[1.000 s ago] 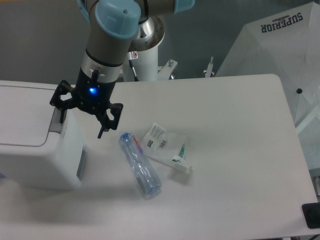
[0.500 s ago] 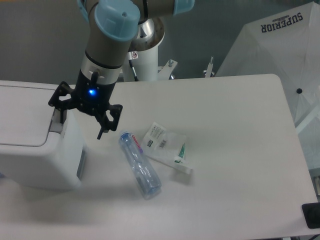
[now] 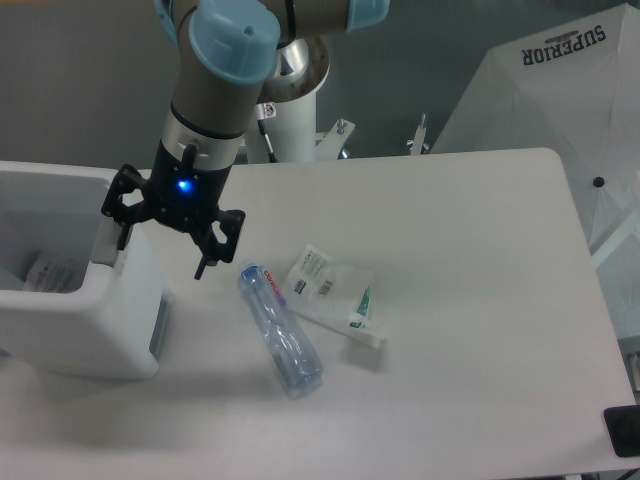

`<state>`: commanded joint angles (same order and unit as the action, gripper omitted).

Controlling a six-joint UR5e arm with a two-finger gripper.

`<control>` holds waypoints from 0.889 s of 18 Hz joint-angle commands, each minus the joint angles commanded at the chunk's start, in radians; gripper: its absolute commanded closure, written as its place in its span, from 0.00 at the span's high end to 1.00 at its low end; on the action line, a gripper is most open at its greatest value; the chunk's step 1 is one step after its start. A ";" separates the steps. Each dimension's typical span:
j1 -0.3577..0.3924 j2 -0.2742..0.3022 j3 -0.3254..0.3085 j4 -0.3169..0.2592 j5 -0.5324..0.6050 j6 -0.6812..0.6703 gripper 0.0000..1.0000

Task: Open the trash can
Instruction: 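Lift the gripper away from the open trash can toward the bottle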

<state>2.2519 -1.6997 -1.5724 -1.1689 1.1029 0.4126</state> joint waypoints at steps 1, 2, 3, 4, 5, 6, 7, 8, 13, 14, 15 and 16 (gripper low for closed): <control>0.000 -0.002 0.005 0.003 0.000 0.000 1.00; 0.002 -0.002 0.011 0.003 0.000 0.003 1.00; 0.003 -0.002 0.018 0.005 0.000 0.006 1.00; 0.011 -0.002 0.029 0.005 0.000 0.008 1.00; 0.018 -0.002 0.041 0.011 0.003 0.011 1.00; 0.034 -0.003 0.049 0.023 0.008 0.014 1.00; 0.050 -0.006 0.051 0.052 0.015 0.014 1.00; 0.067 -0.011 0.049 0.087 0.027 0.015 1.00; 0.133 -0.040 0.040 0.133 0.168 0.047 1.00; 0.147 -0.044 0.031 0.133 0.207 0.090 1.00; 0.149 -0.049 0.023 0.137 0.228 0.144 1.00; 0.149 -0.069 0.020 0.137 0.254 0.196 1.00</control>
<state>2.4007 -1.7685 -1.5524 -1.0324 1.3573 0.6085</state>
